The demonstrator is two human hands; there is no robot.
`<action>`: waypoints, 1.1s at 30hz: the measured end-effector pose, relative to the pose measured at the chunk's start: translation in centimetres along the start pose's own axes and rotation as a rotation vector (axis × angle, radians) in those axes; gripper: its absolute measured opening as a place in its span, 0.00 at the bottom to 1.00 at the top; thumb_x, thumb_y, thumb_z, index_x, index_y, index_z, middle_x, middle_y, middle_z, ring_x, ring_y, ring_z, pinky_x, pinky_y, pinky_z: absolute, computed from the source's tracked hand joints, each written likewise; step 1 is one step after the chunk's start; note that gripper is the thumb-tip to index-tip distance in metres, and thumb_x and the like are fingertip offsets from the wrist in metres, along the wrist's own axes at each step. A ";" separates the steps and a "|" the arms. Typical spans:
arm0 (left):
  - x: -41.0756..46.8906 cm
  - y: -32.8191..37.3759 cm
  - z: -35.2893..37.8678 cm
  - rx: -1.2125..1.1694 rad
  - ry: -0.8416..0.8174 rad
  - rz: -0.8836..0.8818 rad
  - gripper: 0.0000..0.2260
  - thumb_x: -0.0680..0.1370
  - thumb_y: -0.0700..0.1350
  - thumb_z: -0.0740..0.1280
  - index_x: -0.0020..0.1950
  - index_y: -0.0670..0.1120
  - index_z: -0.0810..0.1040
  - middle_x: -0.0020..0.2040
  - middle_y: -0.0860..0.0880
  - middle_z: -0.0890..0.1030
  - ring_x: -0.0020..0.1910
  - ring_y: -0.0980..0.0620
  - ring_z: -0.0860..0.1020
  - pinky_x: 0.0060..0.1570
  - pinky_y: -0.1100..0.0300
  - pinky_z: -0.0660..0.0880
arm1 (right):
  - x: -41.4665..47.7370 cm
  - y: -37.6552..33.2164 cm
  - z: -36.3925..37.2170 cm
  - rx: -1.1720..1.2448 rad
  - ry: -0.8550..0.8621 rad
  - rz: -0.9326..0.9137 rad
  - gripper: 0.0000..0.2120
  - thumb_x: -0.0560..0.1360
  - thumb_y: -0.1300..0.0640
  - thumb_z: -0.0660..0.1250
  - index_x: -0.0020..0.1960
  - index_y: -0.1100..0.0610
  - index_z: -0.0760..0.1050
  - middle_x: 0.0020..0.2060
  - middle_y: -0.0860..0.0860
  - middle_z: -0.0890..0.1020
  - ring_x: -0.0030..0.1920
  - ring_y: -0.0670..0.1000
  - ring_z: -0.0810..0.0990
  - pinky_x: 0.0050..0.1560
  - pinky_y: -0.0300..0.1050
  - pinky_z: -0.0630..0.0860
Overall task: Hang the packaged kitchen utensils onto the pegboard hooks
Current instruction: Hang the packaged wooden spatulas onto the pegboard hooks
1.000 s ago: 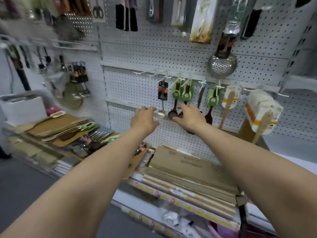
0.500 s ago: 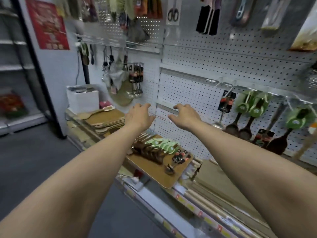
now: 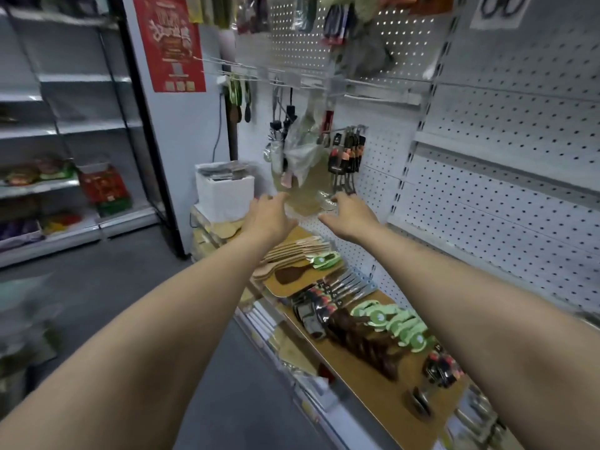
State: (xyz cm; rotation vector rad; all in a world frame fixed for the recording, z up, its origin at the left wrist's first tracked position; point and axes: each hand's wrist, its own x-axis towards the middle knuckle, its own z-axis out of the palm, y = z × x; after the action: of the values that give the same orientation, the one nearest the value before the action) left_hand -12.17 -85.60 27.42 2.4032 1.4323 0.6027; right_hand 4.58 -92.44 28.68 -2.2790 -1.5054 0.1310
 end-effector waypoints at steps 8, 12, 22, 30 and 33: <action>11.1 -12.8 0.3 0.003 -0.023 -0.003 0.27 0.77 0.58 0.68 0.74 0.54 0.67 0.68 0.43 0.72 0.68 0.39 0.68 0.63 0.42 0.72 | 12.0 -7.9 9.1 -0.062 -0.032 0.020 0.32 0.77 0.39 0.67 0.74 0.56 0.67 0.71 0.58 0.71 0.70 0.61 0.70 0.67 0.55 0.72; 17.6 -19.3 -0.6 0.026 -0.047 0.048 0.27 0.78 0.58 0.67 0.74 0.52 0.67 0.69 0.42 0.72 0.68 0.39 0.69 0.62 0.43 0.72 | 17.7 -12.5 13.0 -0.060 -0.022 0.084 0.32 0.78 0.40 0.66 0.75 0.56 0.66 0.72 0.58 0.69 0.71 0.61 0.70 0.67 0.56 0.72; 31.7 -30.3 1.7 0.036 -0.235 0.052 0.25 0.79 0.58 0.65 0.73 0.51 0.68 0.67 0.42 0.73 0.66 0.38 0.69 0.61 0.45 0.72 | 28.4 -17.4 21.8 0.001 -0.081 0.286 0.32 0.78 0.39 0.66 0.75 0.56 0.67 0.71 0.58 0.71 0.70 0.60 0.71 0.68 0.55 0.71; 41.8 -34.9 8.9 0.021 -0.349 0.042 0.26 0.78 0.56 0.68 0.75 0.54 0.67 0.69 0.43 0.72 0.67 0.40 0.70 0.62 0.45 0.71 | 38.5 -13.9 28.7 0.025 -0.127 0.402 0.30 0.77 0.39 0.66 0.74 0.54 0.69 0.72 0.55 0.71 0.71 0.58 0.71 0.69 0.57 0.71; 45.0 -36.9 11.1 0.020 -0.413 0.014 0.27 0.78 0.56 0.69 0.75 0.52 0.67 0.69 0.42 0.72 0.68 0.39 0.69 0.63 0.45 0.71 | 41.2 -13.3 31.2 0.044 -0.193 0.441 0.29 0.79 0.42 0.66 0.73 0.57 0.70 0.71 0.57 0.72 0.69 0.59 0.73 0.67 0.52 0.71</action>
State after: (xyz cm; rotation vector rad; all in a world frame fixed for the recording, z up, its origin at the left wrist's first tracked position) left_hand -16.12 -28.85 10.89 2.3718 1.2472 0.0820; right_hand 1.03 -42.16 11.04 -2.5863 -1.0431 0.5144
